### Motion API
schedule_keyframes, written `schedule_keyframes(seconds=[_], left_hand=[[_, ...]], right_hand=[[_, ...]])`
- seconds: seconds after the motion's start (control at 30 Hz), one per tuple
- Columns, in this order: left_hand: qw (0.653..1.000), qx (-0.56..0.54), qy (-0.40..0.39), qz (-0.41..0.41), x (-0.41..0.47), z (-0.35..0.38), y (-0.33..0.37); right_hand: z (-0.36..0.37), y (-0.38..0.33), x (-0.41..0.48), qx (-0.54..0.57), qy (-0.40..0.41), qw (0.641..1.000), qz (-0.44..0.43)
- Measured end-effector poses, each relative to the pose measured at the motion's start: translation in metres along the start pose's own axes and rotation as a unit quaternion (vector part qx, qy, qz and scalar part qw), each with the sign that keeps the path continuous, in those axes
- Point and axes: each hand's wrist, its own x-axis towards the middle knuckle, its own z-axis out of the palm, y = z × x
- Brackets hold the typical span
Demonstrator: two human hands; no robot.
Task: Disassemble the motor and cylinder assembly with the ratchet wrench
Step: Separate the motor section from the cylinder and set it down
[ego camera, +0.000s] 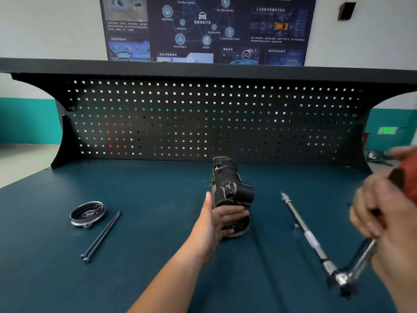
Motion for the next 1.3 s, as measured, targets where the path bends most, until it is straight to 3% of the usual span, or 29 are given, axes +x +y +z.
schedule_keyframes(seconds=[0.07,0.17,0.43,0.63,0.77,0.87,0.97,1.03,1.07,1.17,1.2,1.23,1.3], left_hand=[[1.0,0.003,-0.012,0.002,-0.001,-0.001,0.001],[1.0,0.013,-0.016,0.009,-0.002,0.001,0.001],[1.0,0.02,-0.015,0.012,-0.003,0.001,0.001],[1.0,0.024,-0.009,0.013,-0.005,0.002,0.005],[1.0,0.024,0.001,0.018,-0.006,0.002,0.006],[0.998,0.045,0.021,0.025,-0.007,0.003,0.004],[0.995,0.089,0.032,0.043,-0.009,0.002,0.002],[0.989,0.129,0.034,0.056,-0.009,0.002,0.002],[0.986,0.146,0.038,0.064,-0.009,0.002,0.002],[0.968,0.214,0.083,0.099,-0.01,0.001,0.001],[0.953,0.259,0.107,0.118,-0.009,0.0,0.0],[0.936,0.298,0.129,0.135,-0.008,-0.001,-0.001],[0.914,0.325,0.182,0.162,-0.007,-0.006,-0.003]], right_hand=[[-0.014,0.014,-0.014,-0.191,-0.067,0.979,-0.018],[-0.026,0.026,-0.026,-0.394,-0.271,0.878,-0.015],[-0.067,0.096,-0.037,-0.506,-0.493,0.706,0.053],[-0.061,0.124,-0.038,-0.57,-0.537,0.618,0.073],[-0.068,0.133,-0.04,-0.577,-0.503,0.642,0.049],[-0.07,0.136,-0.045,-0.524,-0.515,0.67,0.102],[-0.066,0.131,-0.036,-0.472,-0.55,0.67,0.163],[-0.053,0.127,-0.018,-0.491,-0.53,0.668,0.181],[-0.043,0.126,-0.006,-0.505,-0.485,0.697,0.153],[0.003,0.125,0.033,-0.443,-0.276,0.85,0.069],[0.023,0.126,0.046,-0.416,-0.228,0.878,0.063],[0.041,0.128,0.057,-0.409,-0.21,0.885,0.068],[0.073,0.139,0.072,-0.46,-0.232,0.851,0.101]])
